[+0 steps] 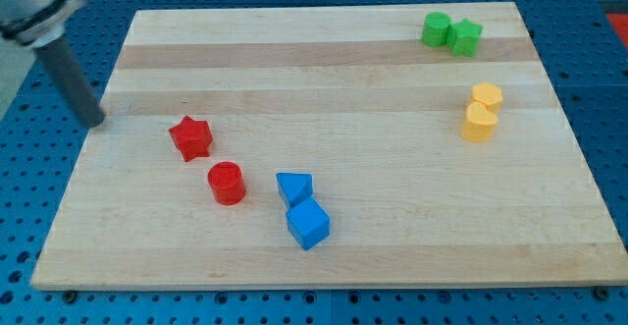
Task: Push the red circle into the red star
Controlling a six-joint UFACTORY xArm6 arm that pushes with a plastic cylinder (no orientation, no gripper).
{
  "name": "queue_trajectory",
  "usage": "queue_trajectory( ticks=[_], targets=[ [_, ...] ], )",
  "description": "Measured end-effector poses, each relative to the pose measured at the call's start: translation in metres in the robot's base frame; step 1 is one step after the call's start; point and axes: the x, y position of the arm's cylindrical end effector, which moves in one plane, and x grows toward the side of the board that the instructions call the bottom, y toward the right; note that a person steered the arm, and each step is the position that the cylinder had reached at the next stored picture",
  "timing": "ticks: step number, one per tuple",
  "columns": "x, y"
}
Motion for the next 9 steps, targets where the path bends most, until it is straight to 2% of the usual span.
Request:
queue_trajectory(
  ticks=[1, 2, 3, 4, 5, 6, 7, 9],
  targets=[
    [0.058, 0.0],
    [0.146, 0.046],
    [0.193, 0.142],
    [0.195, 0.151],
    [0.193, 0.207],
    [0.193, 0.211],
    [0.157, 0.211],
    [0.132, 0.216]
  ],
)
